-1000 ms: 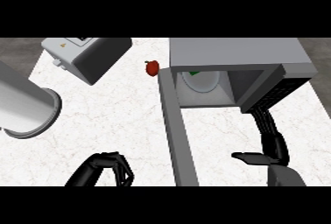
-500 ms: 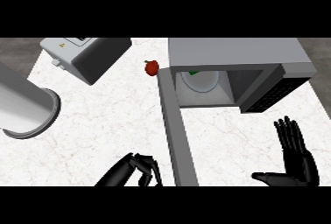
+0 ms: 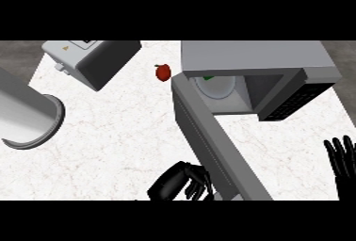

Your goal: Pick up the milk, place it into the microwave and close the microwave

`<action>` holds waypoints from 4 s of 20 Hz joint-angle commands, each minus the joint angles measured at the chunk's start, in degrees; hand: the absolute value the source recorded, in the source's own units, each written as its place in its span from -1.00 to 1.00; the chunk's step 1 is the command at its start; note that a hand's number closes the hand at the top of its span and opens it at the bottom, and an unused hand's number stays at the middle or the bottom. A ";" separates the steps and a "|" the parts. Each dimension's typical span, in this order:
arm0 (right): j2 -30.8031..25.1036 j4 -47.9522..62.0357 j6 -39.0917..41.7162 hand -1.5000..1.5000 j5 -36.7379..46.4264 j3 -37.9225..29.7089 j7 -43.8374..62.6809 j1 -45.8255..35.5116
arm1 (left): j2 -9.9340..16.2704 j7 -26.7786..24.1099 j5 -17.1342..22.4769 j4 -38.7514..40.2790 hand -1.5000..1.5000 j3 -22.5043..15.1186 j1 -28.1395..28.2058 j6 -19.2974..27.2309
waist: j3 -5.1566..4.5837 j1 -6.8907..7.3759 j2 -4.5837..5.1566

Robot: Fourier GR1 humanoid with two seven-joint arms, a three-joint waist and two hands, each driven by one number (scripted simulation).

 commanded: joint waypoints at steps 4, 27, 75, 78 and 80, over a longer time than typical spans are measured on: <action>-1.67 -11.10 5.07 -1.00 -4.66 0.81 3.88 6.30 | -0.79 2.66 11.90 9.20 1.00 -13.31 -14.28 13.95 | -0.05 -2.32 0.35; -6.26 -18.73 6.09 -1.00 -13.17 1.01 13.07 -1.65 | -0.81 -8.08 36.16 14.34 -1.00 -7.13 -34.90 33.08 | -0.31 -13.55 3.40; -17.12 -16.71 8.80 -1.00 -29.38 -1.01 23.78 -13.77 | -0.79 -22.91 55.59 27.62 -1.00 -9.23 -45.88 38.08 | 0.04 -21.22 5.56; -17.92 -16.90 9.30 -1.00 -30.11 -0.75 24.45 -14.48 | -0.79 -23.36 56.32 28.12 -1.00 -9.56 -46.57 37.81 | 0.03 -21.05 5.51; -18.32 -16.74 9.06 -1.00 -30.42 -1.12 24.66 -14.96 | -0.79 -23.75 56.81 28.37 -1.00 -10.13 -46.41 37.87 | 0.02 -21.24 5.56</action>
